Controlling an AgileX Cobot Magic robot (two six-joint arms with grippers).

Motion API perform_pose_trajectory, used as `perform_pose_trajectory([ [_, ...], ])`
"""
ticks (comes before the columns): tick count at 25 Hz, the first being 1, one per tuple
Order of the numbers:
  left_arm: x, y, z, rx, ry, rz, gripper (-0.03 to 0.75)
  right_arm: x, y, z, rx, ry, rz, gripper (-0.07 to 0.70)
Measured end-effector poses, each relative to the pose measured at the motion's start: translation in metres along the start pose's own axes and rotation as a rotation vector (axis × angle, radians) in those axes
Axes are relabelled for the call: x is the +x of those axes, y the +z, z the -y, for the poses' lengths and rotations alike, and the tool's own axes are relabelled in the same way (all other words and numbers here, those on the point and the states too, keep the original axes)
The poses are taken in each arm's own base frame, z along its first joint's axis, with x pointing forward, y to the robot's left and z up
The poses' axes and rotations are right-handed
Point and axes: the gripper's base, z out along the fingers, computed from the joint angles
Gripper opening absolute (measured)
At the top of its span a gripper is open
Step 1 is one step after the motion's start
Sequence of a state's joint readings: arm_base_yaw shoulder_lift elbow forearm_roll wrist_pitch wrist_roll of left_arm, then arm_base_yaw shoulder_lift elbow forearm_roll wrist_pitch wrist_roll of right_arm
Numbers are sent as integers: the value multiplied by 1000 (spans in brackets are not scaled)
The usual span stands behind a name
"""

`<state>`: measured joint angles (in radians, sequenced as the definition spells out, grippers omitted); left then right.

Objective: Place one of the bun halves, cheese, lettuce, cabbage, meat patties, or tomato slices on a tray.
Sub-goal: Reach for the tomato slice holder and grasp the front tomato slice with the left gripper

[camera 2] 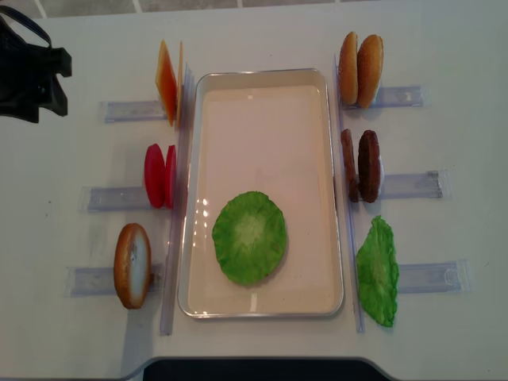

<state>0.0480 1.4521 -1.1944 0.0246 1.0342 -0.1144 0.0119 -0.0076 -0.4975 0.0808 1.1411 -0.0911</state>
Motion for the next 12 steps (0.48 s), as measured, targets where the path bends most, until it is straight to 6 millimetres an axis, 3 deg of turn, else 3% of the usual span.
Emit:
perform_pose_trajectory([
  [4, 4, -1, 23, 29, 35, -13, 461, 0, 0, 0, 0, 0, 0, 284],
  [12, 25, -7, 92, 116, 54, -33, 473, 0, 0, 0, 0, 0, 0, 284],
])
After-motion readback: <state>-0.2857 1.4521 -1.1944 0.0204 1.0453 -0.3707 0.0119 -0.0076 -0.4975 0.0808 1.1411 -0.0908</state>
